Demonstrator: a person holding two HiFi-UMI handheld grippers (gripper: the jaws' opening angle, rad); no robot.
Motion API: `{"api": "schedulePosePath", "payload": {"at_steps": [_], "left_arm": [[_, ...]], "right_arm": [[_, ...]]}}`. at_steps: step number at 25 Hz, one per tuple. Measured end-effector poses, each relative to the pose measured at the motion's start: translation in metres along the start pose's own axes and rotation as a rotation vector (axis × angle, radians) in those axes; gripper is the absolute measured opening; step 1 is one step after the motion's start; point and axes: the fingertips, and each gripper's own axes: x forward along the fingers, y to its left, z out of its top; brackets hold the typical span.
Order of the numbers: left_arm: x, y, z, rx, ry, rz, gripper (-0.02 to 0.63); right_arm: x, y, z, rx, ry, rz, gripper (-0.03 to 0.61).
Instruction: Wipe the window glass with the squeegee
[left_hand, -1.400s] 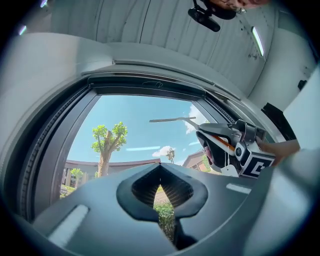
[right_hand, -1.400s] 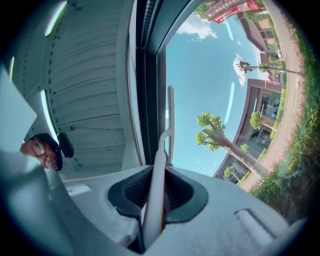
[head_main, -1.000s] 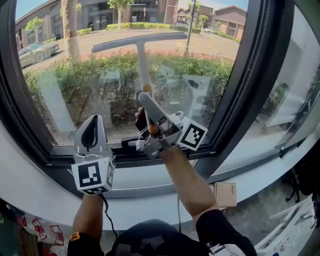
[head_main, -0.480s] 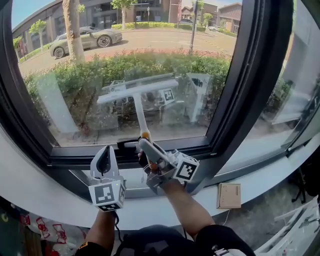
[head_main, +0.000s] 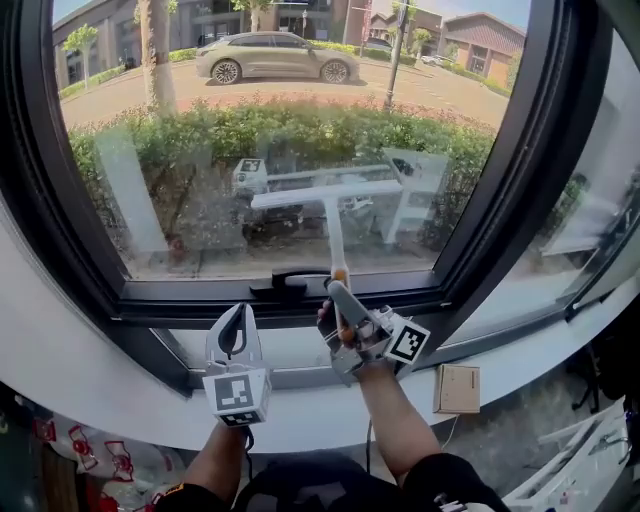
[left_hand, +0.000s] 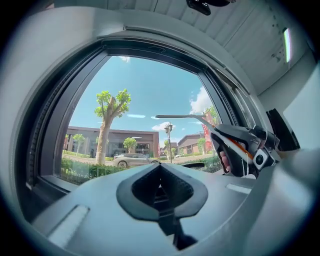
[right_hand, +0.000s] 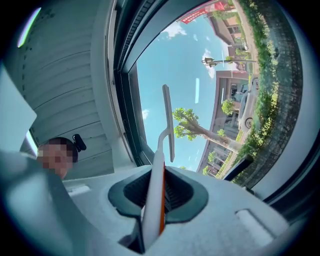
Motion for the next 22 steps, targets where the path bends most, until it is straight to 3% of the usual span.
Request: {"api": "schedulePosePath", "payload": {"at_steps": [9, 14, 22], "left_arm": [[-0.015, 0.015, -0.018, -0.043, 0.034, -0.047, 0.018], [-0.011, 0.015, 0.008, 0.014, -0.029, -0.032, 0.018], [0.018, -0.009, 0.068, 0.096, -0.133, 0.025, 0.018]], "right_arm": [[0.000, 0.010, 0.009, -0.009, -0.020, -0.037, 0.049], [0.002, 0.028, 0.035, -0.011, -0.068, 0.022, 0.049], [0.045, 0.078, 0.113, -0.137, 0.016, 0.149, 0.049]]}}
